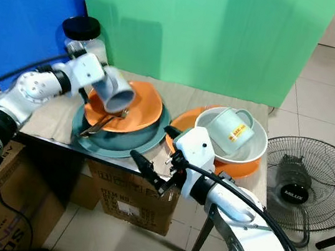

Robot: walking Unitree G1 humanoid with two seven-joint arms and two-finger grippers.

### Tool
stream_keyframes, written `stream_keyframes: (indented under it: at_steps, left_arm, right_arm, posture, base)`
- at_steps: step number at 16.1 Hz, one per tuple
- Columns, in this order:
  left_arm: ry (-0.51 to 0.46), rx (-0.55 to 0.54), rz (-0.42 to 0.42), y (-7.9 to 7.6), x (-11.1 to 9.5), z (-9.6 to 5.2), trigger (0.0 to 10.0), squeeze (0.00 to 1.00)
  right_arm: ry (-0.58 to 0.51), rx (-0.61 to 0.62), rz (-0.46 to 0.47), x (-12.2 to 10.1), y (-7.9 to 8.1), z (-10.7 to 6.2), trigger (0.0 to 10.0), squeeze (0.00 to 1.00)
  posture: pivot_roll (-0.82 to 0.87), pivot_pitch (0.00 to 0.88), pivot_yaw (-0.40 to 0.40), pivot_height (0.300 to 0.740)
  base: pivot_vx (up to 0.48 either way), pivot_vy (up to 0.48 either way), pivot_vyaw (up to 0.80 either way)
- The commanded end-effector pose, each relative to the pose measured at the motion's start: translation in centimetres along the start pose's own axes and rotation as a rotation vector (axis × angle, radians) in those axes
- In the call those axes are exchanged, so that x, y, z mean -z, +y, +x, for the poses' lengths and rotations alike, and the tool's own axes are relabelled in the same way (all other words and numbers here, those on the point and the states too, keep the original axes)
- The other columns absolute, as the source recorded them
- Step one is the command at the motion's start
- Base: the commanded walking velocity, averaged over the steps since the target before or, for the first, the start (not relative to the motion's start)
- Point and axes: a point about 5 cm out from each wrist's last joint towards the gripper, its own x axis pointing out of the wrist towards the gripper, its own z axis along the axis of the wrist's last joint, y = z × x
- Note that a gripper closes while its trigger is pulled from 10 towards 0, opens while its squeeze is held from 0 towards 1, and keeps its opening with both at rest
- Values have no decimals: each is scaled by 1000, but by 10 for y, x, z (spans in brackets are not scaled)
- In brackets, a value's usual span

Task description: Setting the table

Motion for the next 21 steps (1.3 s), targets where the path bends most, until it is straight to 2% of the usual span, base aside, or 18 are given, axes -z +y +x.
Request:
stream_keyframes:
  at_steps: [1, 4, 6, 8, 9, 11, 13, 14, 15, 16, 17, 18, 21]
  left_arm:
    - [-39, -59, -26, 11, -4, -3, 0, 0]
    - [-68, -113, -76, 12, -4, -5, 0, 0]
    - [-86, -192, -169, 18, -5, -6, 0, 0]
    - [-94, -280, -363, 20, -4, -5, 0, 0]
    - [-95, -291, -402, 19, -3, -4, 0, 0]
    - [-111, -346, -603, 18, -4, -1, 0, 0]
    - [-194, -369, -846, 13, -12, 0, 0, 0]
    - [-228, -370, -916, 11, -17, -1, 0, 0]
    - [-313, -356, -1083, 2, -31, -6, 0, 0]
    - [-334, -348, -1118, -1, -36, -8, 0, 0]
    - [-393, -306, -1228, -12, -49, -15, 0, 0]
    - [-406, -287, -1251, -16, -54, -18, 0, 0]
    - [-401, -203, -1369, -47, -69, -39, 0, 0]
  right_arm:
    - [-35, 43, -9, -7, -7, -1, 10000, 0]
    - [-40, 59, -16, -7, -8, 0, 10000, 0]
    - [-49, 89, -18, -7, -10, 0, 10000, 0]
    - [-40, 178, -19, -5, -20, 2, 10000, 0]
    - [-35, 192, -22, -4, -21, 2, 10000, 0]
    - [-38, 272, -9, -2, -26, 2, 10000, 0]
    - [-78, 394, 30, -4, -33, -2, 10000, 0]
    - [-88, 414, 50, -4, -33, -3, 10000, 0]
    - [-109, 481, 89, -4, -33, -6, 10000, 0]
    - [-116, 495, 97, -4, -33, -6, 10000, 0]
    - [-144, 542, 127, -4, -33, -9, 10000, 0]
    - [-155, 561, 133, -5, -34, -10, 10000, 0]
    - [-161, 609, 154, -2, -34, -18, 10000, 0]
  posture:
    - [41, 0, 105, 740]
    - [41, 0, 103, 740]
    - [44, 0, 103, 740]
    - [48, 0, 101, 740]
    - [48, 0, 101, 740]
    - [45, 0, 105, 740]
    - [40, 0, 109, 740]
    - [38, 0, 109, 740]
    - [36, 0, 108, 740]
    - [36, 0, 108, 740]
    - [38, 0, 104, 740]
    - [38, 0, 104, 740]
    - [31, 0, 101, 740]
  base:
    - [0, 0, 0]
    - [0, 0, 0]
    - [0, 0, 0]
    - [0, 0, 0]
    - [0, 0, 0]
    - [0, 0, 0]
    - [0, 0, 0]
    - [0, 0, 0]
    - [0, 0, 0]
    - [0, 0, 0]
    - [0, 0, 0]
    - [0, 0, 0]
    - [0, 0, 0]
